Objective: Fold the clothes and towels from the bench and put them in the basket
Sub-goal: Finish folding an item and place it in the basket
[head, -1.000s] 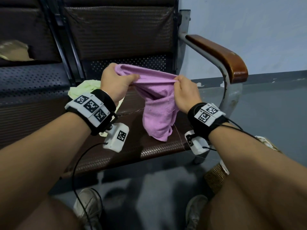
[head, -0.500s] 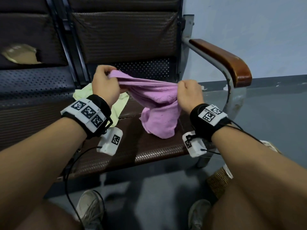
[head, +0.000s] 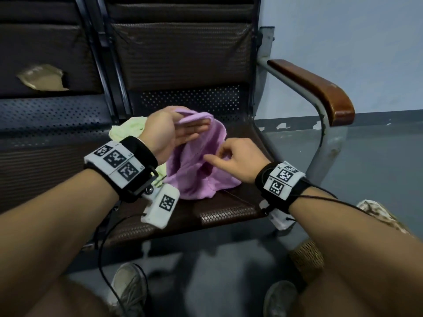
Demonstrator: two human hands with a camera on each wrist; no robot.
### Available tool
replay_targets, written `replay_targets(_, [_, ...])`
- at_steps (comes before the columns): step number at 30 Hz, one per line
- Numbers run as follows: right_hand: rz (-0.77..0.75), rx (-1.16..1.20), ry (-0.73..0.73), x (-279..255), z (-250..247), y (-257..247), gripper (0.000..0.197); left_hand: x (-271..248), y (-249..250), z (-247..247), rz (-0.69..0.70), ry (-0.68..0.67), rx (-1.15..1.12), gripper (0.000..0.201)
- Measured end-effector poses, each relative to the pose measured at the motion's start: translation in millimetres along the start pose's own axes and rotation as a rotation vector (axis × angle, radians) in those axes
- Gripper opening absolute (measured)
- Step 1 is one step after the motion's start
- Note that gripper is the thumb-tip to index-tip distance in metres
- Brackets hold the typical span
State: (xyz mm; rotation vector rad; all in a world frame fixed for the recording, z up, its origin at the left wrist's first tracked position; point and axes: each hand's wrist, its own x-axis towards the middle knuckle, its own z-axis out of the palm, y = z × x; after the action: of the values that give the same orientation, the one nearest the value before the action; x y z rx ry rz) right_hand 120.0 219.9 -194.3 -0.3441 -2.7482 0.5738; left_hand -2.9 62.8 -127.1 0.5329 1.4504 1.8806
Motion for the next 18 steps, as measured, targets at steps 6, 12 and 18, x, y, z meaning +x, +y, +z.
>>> replay_targets(6, [0.187, -0.044, -0.003, 7, 14, -12, 0.048, -8, 5, 21, -0.01, -0.06, -0.085, 0.02])
replay_targets(12, [0.282, -0.147, -0.132, 10, 10, 3, 0.036, 2, 12, 10, 0.116, 0.157, -0.054, 0.022])
replay_targets(18, [0.352, -0.022, -0.154, 8, 1, 12, 0.043, 11, 9, -9, 0.102, 0.228, 0.03, 0.025])
